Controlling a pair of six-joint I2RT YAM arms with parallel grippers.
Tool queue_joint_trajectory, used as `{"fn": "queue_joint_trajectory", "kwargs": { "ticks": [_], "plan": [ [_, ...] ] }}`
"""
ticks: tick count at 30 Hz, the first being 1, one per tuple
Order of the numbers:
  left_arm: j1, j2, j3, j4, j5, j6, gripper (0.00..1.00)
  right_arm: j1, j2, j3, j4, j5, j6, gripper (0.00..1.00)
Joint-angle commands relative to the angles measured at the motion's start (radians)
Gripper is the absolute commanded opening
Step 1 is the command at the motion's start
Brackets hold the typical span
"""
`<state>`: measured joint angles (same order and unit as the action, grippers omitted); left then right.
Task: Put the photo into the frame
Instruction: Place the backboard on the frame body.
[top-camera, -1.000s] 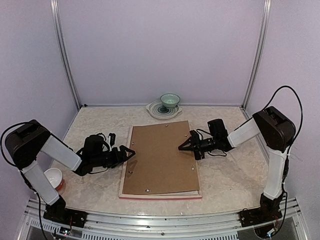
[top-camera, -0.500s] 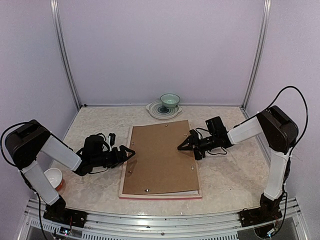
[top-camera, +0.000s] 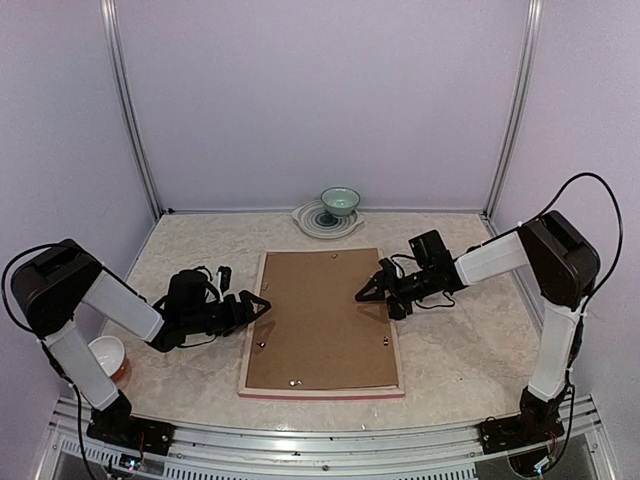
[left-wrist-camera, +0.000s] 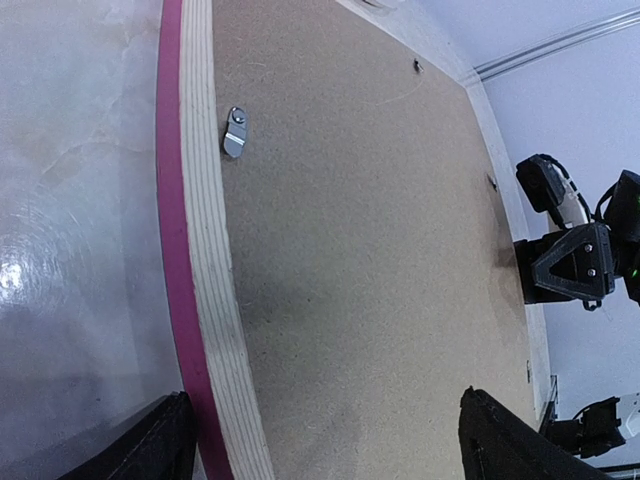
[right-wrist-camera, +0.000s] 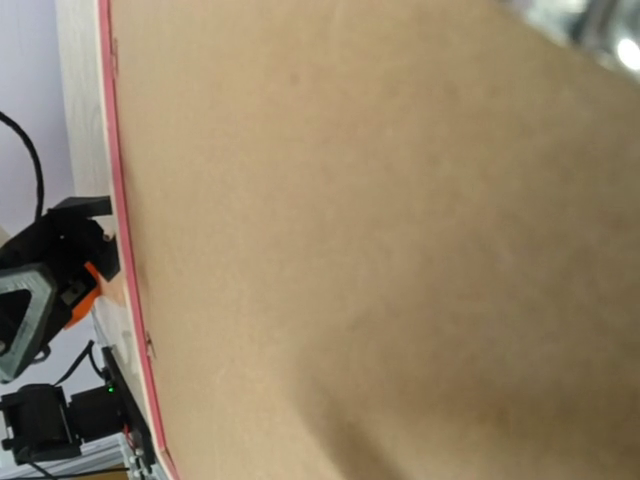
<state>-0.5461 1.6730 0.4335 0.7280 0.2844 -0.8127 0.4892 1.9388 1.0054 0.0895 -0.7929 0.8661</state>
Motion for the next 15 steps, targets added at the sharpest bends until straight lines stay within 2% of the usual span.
{"fn": "queue_joint_trajectory", "kwargs": {
  "ticks": [1, 15],
  "plan": [
    [-0.011, 0.028, -0.019, -0.032, 0.024, -0.014, 0.9, 0.011, -0.042, 0.025, -0.051, 0.036, -0.035, 0.68],
    [-0.011, 0.033, -0.018, -0.024, 0.031, -0.02, 0.9, 0.022, -0.069, 0.059, -0.151, 0.102, -0.087, 0.69]
  ]
}}
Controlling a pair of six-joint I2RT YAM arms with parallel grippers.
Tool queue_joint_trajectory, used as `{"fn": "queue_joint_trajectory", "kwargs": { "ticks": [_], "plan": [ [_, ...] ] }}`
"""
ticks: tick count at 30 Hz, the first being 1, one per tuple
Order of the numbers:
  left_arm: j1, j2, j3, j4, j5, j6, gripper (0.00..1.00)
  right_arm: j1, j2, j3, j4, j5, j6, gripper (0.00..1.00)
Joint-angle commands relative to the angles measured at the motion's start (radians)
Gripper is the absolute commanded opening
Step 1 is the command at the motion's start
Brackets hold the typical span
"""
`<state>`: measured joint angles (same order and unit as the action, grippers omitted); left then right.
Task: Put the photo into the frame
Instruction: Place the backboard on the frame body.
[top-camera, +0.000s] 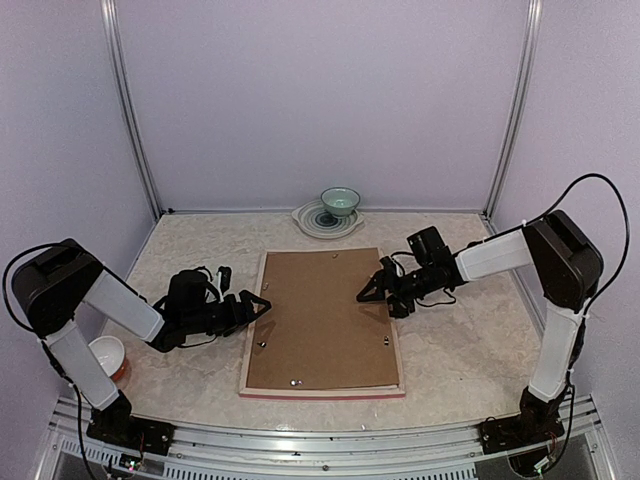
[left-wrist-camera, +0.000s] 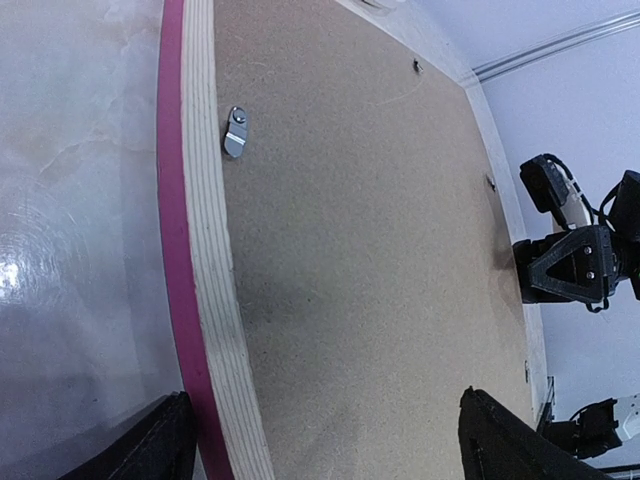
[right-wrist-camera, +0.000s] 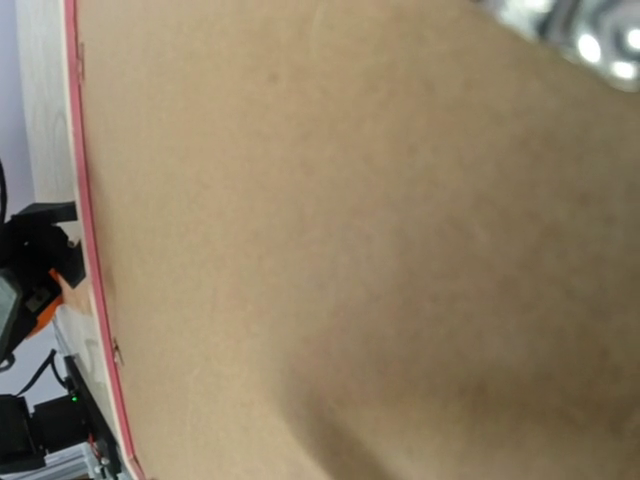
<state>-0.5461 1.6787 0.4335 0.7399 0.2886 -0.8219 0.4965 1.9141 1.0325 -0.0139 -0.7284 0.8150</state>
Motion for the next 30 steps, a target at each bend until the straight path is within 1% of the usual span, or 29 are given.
{"fn": "queue_joint_trajectory", "kwargs": {
  "ticks": [1, 30],
  "plan": [
    [-0.011, 0.028, -0.018, -0.036, 0.027, -0.01, 0.9, 0.016, -0.046, 0.034, -0.053, 0.041, -0.039, 0.69],
    [-0.011, 0.016, 0.001, -0.057, 0.029, -0.011, 0.9, 0.019, -0.084, 0.063, -0.17, 0.141, -0.115, 0.69]
  ]
}}
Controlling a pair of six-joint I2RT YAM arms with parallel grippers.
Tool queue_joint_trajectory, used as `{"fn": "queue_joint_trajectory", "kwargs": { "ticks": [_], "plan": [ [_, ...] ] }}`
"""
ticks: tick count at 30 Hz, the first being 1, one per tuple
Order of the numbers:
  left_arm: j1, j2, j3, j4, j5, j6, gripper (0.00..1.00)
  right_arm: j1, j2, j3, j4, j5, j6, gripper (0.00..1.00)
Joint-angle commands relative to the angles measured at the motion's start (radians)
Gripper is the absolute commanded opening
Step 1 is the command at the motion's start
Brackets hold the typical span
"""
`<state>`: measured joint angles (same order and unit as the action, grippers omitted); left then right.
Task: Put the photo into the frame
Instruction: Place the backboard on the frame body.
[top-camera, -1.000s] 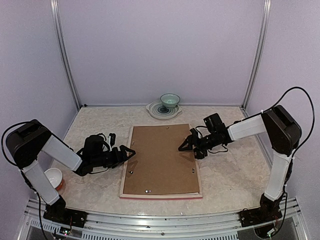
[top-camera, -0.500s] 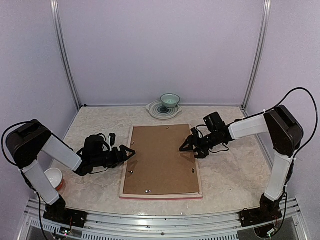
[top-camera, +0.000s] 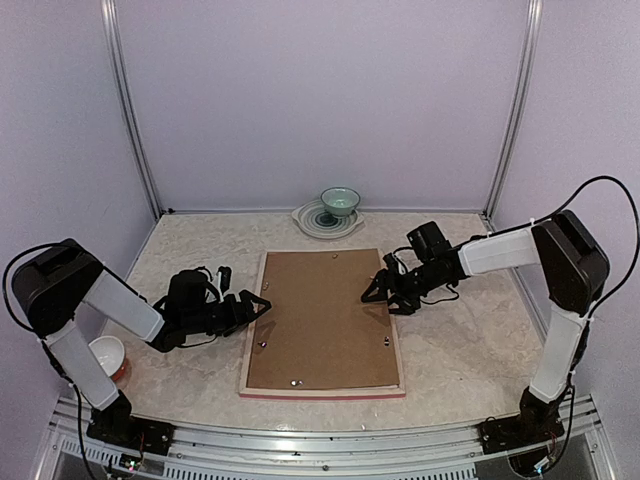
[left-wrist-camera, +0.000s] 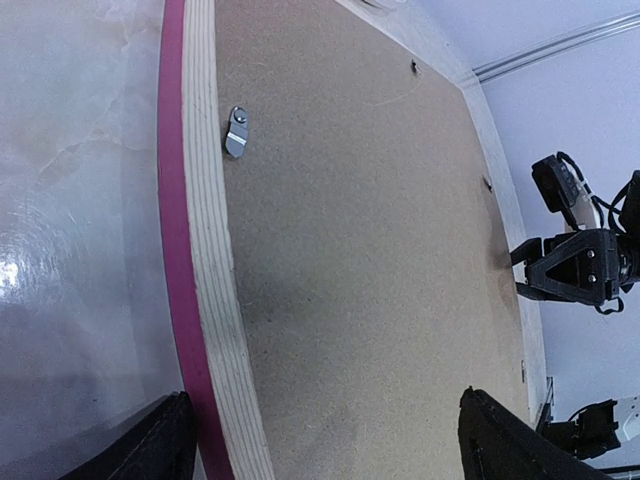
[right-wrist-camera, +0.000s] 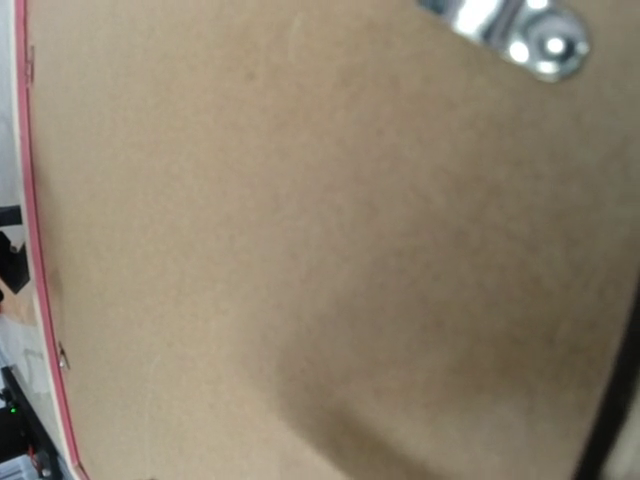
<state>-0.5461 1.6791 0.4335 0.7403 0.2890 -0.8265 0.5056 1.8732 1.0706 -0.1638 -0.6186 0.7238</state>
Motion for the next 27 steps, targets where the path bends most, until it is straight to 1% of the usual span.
{"fn": "queue_joint_trajectory", "kwargs": {
  "ticks": [1, 14, 27],
  "plan": [
    [-0.011, 0.016, 0.0, -0.057, 0.029, -0.006, 0.9, 0.01, -0.045, 0.025, -0.024, 0.036, -0.026, 0.69],
    [-0.012, 0.028, -0.01, -0.035, 0.033, -0.014, 0.89, 0.023, -0.066, 0.04, -0.065, 0.091, -0.053, 0.69],
    [-0.014, 0.034, -0.025, -0.016, 0.036, -0.018, 0.89, 0.063, -0.034, 0.086, -0.093, 0.109, -0.071, 0.69]
  ]
}}
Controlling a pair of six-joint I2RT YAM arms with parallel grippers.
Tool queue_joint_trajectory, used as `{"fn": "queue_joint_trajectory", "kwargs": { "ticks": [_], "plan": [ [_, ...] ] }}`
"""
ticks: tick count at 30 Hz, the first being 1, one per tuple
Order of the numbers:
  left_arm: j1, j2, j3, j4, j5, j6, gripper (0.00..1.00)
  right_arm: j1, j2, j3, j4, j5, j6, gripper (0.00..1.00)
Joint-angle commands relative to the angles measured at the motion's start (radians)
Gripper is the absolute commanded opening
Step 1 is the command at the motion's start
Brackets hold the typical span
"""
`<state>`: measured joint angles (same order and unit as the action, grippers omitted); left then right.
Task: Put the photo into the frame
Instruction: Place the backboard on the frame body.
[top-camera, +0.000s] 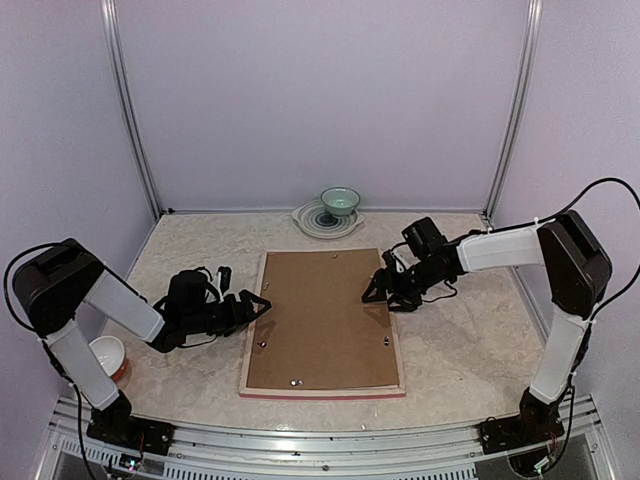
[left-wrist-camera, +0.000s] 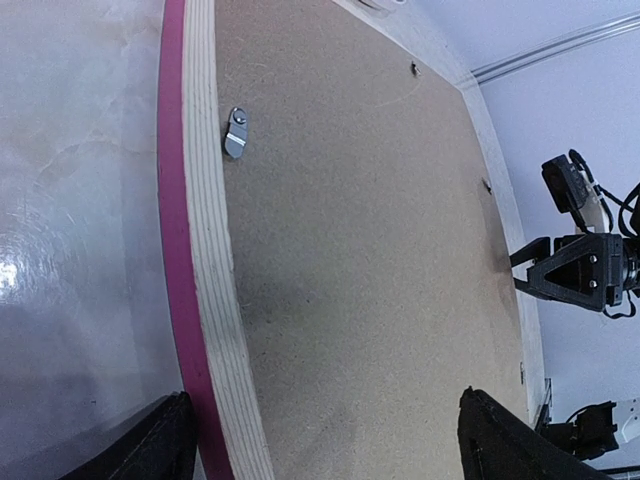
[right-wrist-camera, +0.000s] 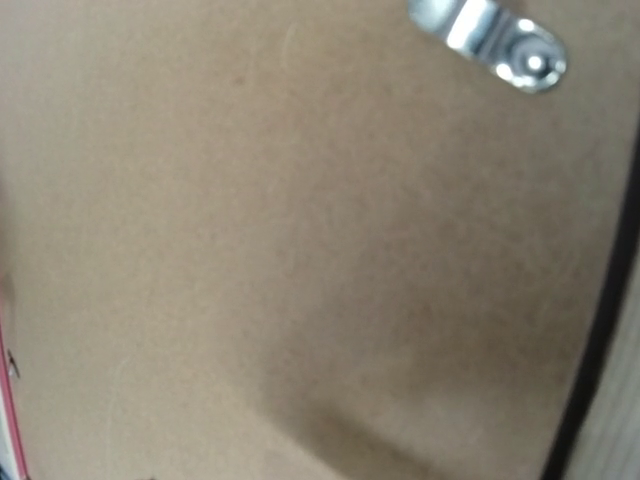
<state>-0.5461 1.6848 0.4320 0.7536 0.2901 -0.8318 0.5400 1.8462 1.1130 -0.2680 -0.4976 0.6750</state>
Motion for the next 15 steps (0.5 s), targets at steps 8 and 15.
{"fn": "queue_joint_trajectory", "kwargs": {
  "ticks": [8, 15],
  "plan": [
    [-0.014, 0.028, -0.027, -0.024, 0.034, -0.014, 0.89, 0.029, -0.029, 0.071, -0.065, 0.063, -0.065, 0.69],
    [-0.015, 0.035, -0.027, -0.015, 0.038, -0.019, 0.89, 0.032, -0.047, 0.077, -0.102, 0.098, -0.091, 0.69]
  ]
}}
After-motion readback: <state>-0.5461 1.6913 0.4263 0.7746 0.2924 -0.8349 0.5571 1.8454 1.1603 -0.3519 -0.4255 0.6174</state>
